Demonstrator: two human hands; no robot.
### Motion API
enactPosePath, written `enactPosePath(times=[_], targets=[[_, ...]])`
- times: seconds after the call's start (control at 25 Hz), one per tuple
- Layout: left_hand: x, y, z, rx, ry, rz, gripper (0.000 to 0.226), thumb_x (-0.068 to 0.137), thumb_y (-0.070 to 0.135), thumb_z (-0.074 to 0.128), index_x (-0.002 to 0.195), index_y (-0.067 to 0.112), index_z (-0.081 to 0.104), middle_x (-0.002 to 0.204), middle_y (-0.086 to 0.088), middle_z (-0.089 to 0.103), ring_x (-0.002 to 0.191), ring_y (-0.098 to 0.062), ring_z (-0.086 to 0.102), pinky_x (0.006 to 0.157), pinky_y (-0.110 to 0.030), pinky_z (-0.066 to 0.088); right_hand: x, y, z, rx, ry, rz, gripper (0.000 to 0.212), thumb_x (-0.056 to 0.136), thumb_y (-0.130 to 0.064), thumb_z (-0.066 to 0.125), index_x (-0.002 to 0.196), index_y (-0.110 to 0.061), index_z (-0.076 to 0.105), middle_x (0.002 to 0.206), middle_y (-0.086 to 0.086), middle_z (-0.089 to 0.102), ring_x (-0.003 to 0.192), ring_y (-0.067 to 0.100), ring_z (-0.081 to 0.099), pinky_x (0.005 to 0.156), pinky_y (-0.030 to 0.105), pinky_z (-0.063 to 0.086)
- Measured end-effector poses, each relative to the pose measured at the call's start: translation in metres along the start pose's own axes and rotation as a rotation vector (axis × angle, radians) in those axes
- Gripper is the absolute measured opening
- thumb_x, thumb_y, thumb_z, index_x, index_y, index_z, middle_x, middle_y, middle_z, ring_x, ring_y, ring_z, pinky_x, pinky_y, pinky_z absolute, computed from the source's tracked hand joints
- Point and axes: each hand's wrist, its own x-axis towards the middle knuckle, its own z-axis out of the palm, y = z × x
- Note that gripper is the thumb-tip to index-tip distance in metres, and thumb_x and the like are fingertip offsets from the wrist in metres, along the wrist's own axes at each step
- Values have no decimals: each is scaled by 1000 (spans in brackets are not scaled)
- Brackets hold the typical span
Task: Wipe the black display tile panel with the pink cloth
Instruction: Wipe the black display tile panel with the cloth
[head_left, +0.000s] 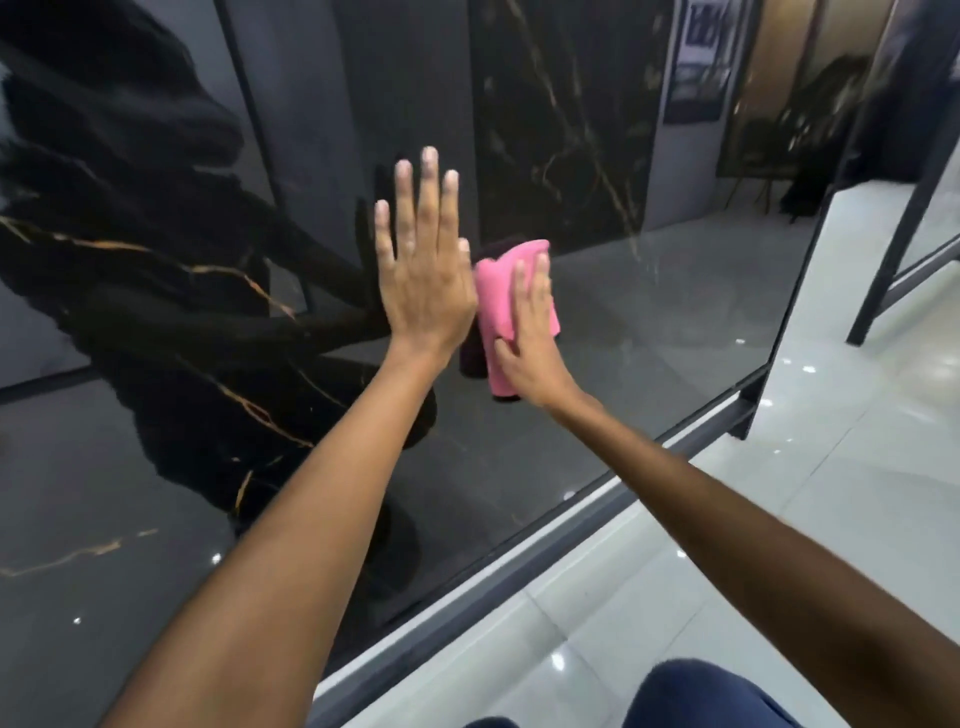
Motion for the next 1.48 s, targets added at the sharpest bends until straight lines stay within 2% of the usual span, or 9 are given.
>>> enactPosePath(times=[0.24, 0.48, 0.72, 0.92, 1.0, 1.2, 1.28, 1.36, 1.48], targets=[[-10, -12, 15, 220, -65, 60, 63, 100, 28, 30, 151, 5, 1, 159, -9, 12, 146, -26, 15, 117, -46, 6, 82, 28, -77, 81, 268, 595, 70, 91, -2, 38, 150, -3, 1, 157, 21, -9, 146, 34, 1, 119, 35, 6], [-6, -14, 10, 161, -38, 17, 64, 99, 20, 39, 151, 5, 6, 159, -10, 15, 146, -26, 11, 118, -42, -2, 40, -4, -28, -446, 10, -355, 83, 78, -30, 41, 150, -6, 6, 157, 22, 0, 143, 44, 4, 112, 54, 22], [-4, -9, 6, 173, -100, 0, 61, 97, 18, 41, 151, 7, 15, 159, -8, 16, 146, -23, 9, 119, -39, -2, 127, 49, -125, -114, 269, 448, 75, 89, -31, 44, 150, -6, 9, 159, 11, -1, 145, 32, 1, 112, 57, 19], [56, 30, 5, 17, 121, -231, 43, 90, 17, 45, 133, 11, 48, 143, -6, 46, 133, -23, 36, 105, -41, 26, 105, 6, -82, -464, 4, -520, 82, 78, -30, 50, 148, -5, 16, 154, 21, 18, 141, 38, 18, 108, 44, 27], [109, 51, 11, -34, 139, -225, 45, 92, 17, 41, 136, 9, 47, 147, -7, 42, 138, -25, 34, 109, -41, 23, 145, 25, -117, -567, 130, -694, 79, 75, -35, 45, 146, -4, 27, 153, 25, 19, 137, 44, 26, 104, 45, 34], [185, 78, 44, 138, 67, -238, 56, 99, 32, 27, 152, 13, 18, 160, -2, 11, 148, -25, 5, 118, -46, 1, 243, 109, -230, 0, 476, 183, 72, 80, -35, 49, 144, -9, 30, 150, 13, 23, 132, 33, 34, 108, 43, 32], [183, 75, 52, 245, 49, -238, 59, 101, 34, 24, 153, 13, 9, 161, -3, 4, 148, -27, 1, 118, -48, 1, 244, 88, -228, 176, 561, 263, 64, 83, -20, 54, 141, -2, 32, 135, 17, 40, 125, 34, 42, 101, 33, 36], [179, 69, 51, 278, 50, -219, 59, 101, 33, 26, 153, 13, 8, 161, -4, 5, 148, -27, 1, 118, -48, 1, 222, 52, -198, 149, 404, -158, 53, 80, -3, 56, 130, 7, 43, 110, 19, 51, 113, 29, 51, 88, 25, 40], [178, 72, 48, 267, 59, -225, 58, 101, 31, 27, 153, 14, 9, 161, -3, 7, 148, -26, 3, 119, -47, 2, 214, 52, -170, -296, 132, -958, 57, 77, -19, 58, 133, -12, 51, 146, 21, 38, 139, 37, 22, 113, 50, 26]])
